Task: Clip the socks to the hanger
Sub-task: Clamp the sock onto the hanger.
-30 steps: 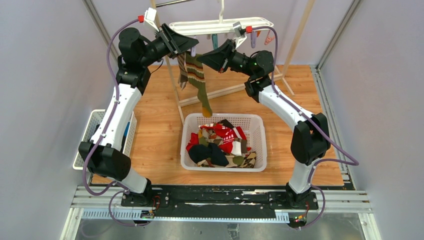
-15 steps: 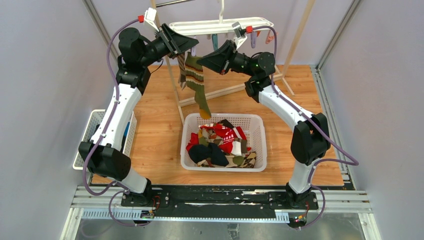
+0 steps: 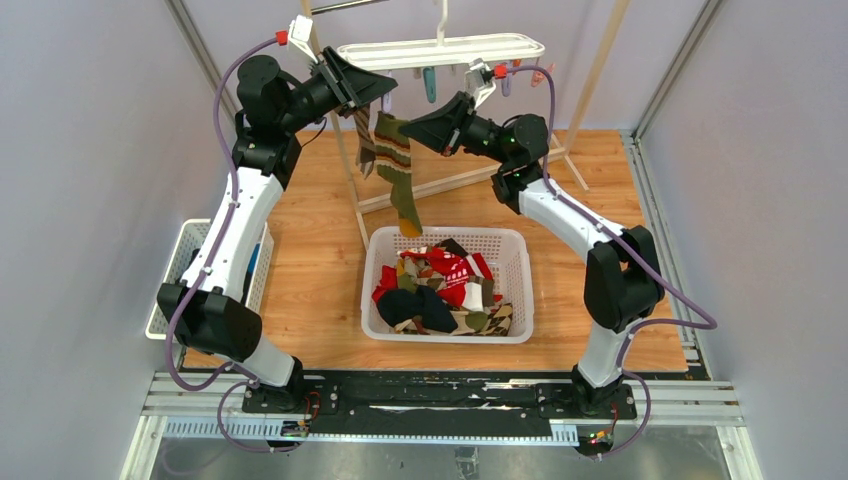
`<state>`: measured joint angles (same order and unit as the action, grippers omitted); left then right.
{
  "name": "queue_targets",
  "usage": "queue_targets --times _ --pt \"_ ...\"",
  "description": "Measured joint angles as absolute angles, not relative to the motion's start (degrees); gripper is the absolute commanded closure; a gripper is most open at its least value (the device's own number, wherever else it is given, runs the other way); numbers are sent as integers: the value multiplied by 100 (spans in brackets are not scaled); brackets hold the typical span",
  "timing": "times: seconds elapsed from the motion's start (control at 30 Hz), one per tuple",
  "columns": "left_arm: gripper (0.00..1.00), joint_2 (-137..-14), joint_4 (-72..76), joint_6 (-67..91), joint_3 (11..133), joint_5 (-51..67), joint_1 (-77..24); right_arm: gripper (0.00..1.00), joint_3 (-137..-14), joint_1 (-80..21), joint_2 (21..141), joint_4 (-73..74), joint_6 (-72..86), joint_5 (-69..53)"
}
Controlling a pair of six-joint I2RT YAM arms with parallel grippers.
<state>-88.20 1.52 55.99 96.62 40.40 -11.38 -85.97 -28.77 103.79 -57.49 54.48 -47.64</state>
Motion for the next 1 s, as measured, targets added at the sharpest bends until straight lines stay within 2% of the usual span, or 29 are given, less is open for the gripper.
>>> queue_targets --times 0.27,1.0 --pt "100 -8820 185 5612 9649 4077 -1131 100 -8254 -2794 10313 -5979 5502 -4633" --pt "100 -8820 429 5771 9564 4185 -1131 100 -8742 -3039 10519 -6167 5684 -4429"
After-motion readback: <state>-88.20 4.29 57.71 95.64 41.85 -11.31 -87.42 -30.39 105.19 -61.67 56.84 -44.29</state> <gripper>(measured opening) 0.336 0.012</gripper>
